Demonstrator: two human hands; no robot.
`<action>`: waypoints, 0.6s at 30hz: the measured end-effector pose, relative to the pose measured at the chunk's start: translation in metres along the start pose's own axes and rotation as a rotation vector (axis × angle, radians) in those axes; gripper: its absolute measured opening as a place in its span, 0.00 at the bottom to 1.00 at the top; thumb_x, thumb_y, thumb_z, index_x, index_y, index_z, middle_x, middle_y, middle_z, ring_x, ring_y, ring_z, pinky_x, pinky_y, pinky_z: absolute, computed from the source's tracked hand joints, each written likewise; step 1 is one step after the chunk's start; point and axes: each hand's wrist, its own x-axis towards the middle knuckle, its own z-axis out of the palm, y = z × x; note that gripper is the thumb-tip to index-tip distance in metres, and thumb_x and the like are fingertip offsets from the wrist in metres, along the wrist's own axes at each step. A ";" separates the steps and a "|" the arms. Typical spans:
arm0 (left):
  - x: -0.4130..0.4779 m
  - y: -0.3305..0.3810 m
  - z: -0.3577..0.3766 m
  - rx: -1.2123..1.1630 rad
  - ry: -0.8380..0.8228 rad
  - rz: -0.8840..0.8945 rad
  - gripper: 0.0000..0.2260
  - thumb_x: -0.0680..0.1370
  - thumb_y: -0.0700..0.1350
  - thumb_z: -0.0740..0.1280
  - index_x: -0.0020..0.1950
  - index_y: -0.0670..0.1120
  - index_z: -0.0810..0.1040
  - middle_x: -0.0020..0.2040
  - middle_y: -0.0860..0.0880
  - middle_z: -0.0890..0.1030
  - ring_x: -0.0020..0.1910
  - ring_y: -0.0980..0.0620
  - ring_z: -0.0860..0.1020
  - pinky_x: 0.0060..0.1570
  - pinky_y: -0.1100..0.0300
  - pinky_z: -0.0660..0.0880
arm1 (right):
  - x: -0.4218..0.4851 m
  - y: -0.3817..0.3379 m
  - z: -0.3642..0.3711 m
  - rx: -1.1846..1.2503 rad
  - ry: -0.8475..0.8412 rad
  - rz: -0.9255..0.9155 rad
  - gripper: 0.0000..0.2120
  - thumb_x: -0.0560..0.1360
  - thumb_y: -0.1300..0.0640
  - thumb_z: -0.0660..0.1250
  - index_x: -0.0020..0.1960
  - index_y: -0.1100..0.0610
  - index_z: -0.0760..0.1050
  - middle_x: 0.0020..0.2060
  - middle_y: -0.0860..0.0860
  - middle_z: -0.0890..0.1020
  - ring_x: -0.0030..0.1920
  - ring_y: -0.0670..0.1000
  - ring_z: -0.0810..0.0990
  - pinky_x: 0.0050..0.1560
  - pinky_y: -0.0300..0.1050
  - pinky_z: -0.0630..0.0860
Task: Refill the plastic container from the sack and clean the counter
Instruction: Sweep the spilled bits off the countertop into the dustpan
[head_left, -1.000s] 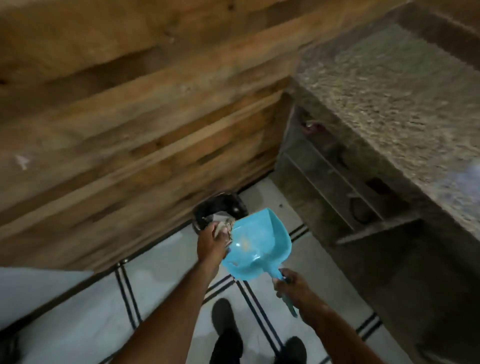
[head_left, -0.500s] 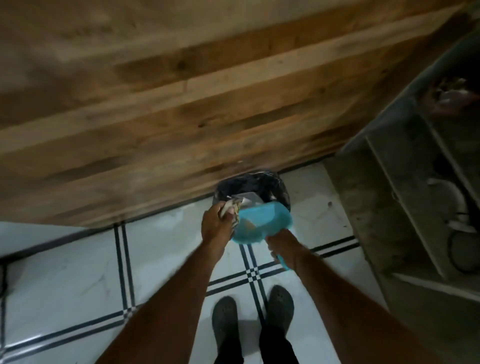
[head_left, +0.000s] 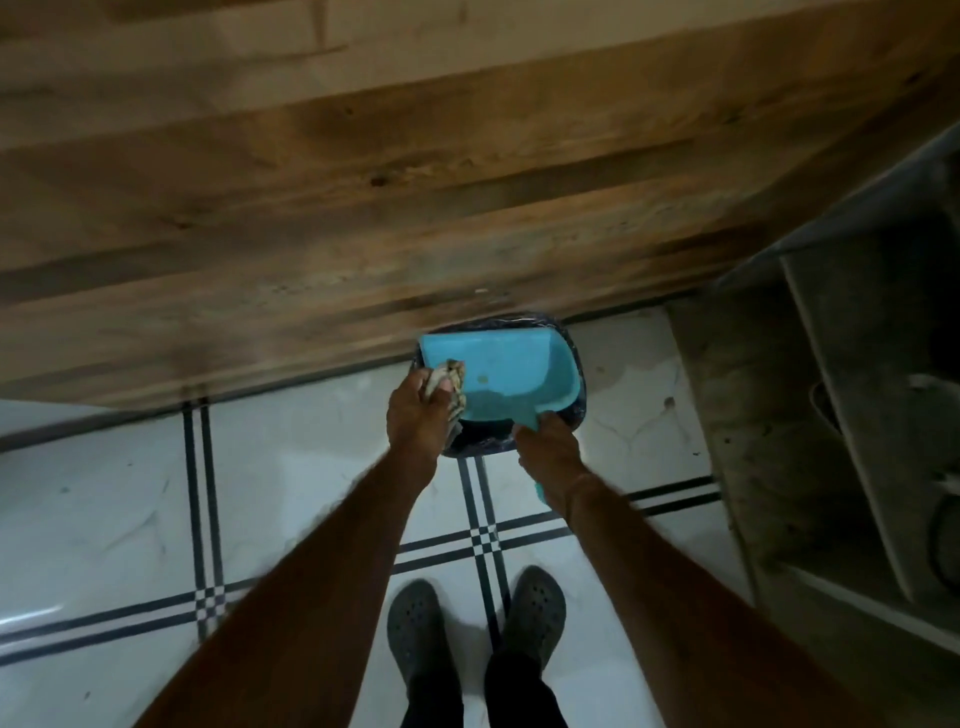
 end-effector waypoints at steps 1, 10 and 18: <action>0.005 0.000 0.002 -0.029 -0.002 -0.007 0.10 0.84 0.47 0.66 0.63 0.46 0.78 0.53 0.43 0.84 0.43 0.43 0.83 0.25 0.62 0.76 | 0.007 0.003 0.005 0.000 0.004 -0.031 0.11 0.80 0.60 0.64 0.61 0.53 0.76 0.54 0.55 0.80 0.53 0.55 0.78 0.54 0.51 0.77; 0.061 -0.030 0.018 -0.217 -0.059 -0.015 0.07 0.85 0.46 0.64 0.59 0.45 0.79 0.51 0.42 0.85 0.39 0.51 0.85 0.32 0.61 0.80 | 0.079 0.054 0.044 -0.124 0.049 -0.037 0.17 0.78 0.63 0.66 0.66 0.56 0.75 0.59 0.56 0.81 0.60 0.59 0.79 0.62 0.51 0.76; 0.026 -0.015 -0.003 -0.316 -0.252 -0.243 0.12 0.87 0.47 0.59 0.67 0.46 0.75 0.55 0.46 0.85 0.42 0.53 0.86 0.34 0.59 0.82 | 0.043 0.050 0.024 0.046 0.107 -0.085 0.14 0.78 0.57 0.72 0.62 0.60 0.75 0.56 0.55 0.77 0.56 0.53 0.77 0.51 0.42 0.77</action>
